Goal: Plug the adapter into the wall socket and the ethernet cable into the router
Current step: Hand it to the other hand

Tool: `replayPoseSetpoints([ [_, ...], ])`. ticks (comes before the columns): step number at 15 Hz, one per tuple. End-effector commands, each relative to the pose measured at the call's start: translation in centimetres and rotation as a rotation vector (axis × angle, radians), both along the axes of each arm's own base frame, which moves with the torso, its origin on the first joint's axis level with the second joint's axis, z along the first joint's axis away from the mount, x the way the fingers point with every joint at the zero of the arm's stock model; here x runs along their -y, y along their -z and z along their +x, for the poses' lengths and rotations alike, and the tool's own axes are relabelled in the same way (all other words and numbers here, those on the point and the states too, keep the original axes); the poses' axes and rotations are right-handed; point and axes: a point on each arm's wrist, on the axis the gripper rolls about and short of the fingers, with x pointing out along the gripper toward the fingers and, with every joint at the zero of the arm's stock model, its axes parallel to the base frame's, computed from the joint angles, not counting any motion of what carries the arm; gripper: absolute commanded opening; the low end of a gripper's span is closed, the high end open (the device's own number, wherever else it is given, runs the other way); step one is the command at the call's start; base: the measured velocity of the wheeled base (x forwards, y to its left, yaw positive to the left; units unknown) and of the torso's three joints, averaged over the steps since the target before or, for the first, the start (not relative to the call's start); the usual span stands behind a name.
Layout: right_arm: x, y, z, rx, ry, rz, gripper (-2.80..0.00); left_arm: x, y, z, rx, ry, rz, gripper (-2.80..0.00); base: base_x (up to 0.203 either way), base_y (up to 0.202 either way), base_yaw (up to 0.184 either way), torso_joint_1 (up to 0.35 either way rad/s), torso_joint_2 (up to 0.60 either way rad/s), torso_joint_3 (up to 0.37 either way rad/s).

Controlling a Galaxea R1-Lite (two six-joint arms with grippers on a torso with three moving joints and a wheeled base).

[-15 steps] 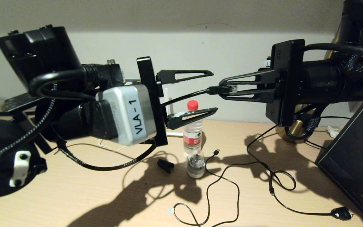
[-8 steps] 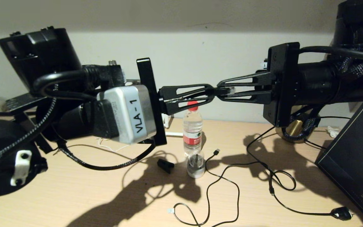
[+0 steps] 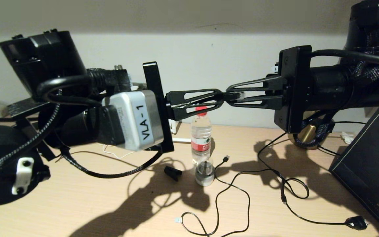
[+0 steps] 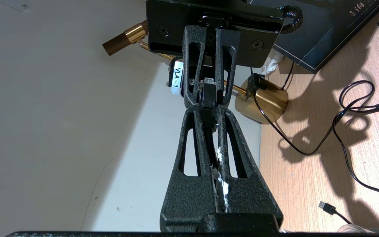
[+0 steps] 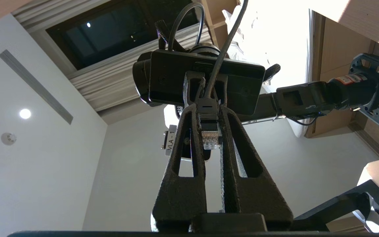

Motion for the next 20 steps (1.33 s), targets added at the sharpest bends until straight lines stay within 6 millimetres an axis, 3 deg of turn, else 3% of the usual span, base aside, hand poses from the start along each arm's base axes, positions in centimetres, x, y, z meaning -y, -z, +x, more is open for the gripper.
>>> replayPoseSetpoints([
  [1, -0.14, -0.05, -0.18, -0.008, -0.013, 0.002, -2.8, 0.05, 0.04, 0.05, 0.008, 0.004, 0.001, -2.8, 0.0, 0.0, 0.0, 0.0, 0.0, 0.0],
  [7, -0.6, -0.11, -0.54, -0.003, -0.031, 0.003, -2.8, 0.03, -0.04, 0.01, 0.011, 0.004, -0.001, -2.8, 0.0, 0.0, 0.0, 0.0, 0.0, 0.0],
  [8, -0.63, -0.1, -0.57, -0.004, -0.033, 0.003, -2.8, -0.03, -0.07, 0.01, 0.011, 0.002, -0.001, 0.0, 0.0, 0.0, 0.0, 0.0, 0.0, 0.0],
  [20, -0.27, -0.24, -1.1, -0.002, -0.029, 0.005, -2.8, -0.22, -0.06, -0.16, -0.001, 0.003, -0.022, 0.0, 0.0, 0.0, 0.0, 0.0, 0.0, 0.0],
])
